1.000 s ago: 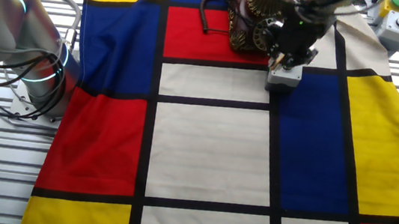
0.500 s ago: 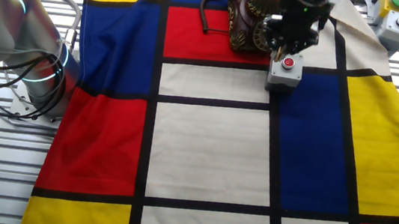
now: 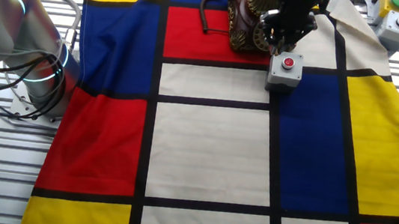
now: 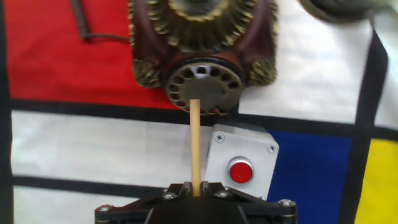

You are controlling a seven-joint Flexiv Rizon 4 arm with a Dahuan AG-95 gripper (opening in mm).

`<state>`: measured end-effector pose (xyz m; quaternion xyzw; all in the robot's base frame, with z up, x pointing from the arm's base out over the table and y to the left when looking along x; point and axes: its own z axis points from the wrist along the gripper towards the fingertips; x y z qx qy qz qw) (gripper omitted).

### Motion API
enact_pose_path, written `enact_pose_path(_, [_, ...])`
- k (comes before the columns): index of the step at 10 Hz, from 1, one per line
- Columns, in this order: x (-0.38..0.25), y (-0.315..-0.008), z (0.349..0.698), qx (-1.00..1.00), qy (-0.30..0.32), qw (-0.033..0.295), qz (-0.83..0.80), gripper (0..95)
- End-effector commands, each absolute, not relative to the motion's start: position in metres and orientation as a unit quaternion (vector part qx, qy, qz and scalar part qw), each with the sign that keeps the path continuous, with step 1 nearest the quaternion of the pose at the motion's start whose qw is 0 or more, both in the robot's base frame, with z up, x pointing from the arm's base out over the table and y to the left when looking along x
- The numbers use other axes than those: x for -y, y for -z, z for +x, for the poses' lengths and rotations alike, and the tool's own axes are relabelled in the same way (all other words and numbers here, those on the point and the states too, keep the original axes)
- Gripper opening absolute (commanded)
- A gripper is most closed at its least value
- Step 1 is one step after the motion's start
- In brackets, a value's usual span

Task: Dial a number on an old rotary phone

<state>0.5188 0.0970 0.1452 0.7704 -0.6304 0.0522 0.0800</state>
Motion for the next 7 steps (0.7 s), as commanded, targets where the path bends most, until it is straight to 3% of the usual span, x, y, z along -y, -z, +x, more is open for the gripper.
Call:
enact_pose_path(1, [-0.0969, -0.1446, 0.5157, 0.614, -0.062, 0.082, 0.782, 0.0])
enact_pose_path(7, [-0.1008, -0.1424, 0.5161, 0.611, -0.069, 0.091, 0.784, 0.0])
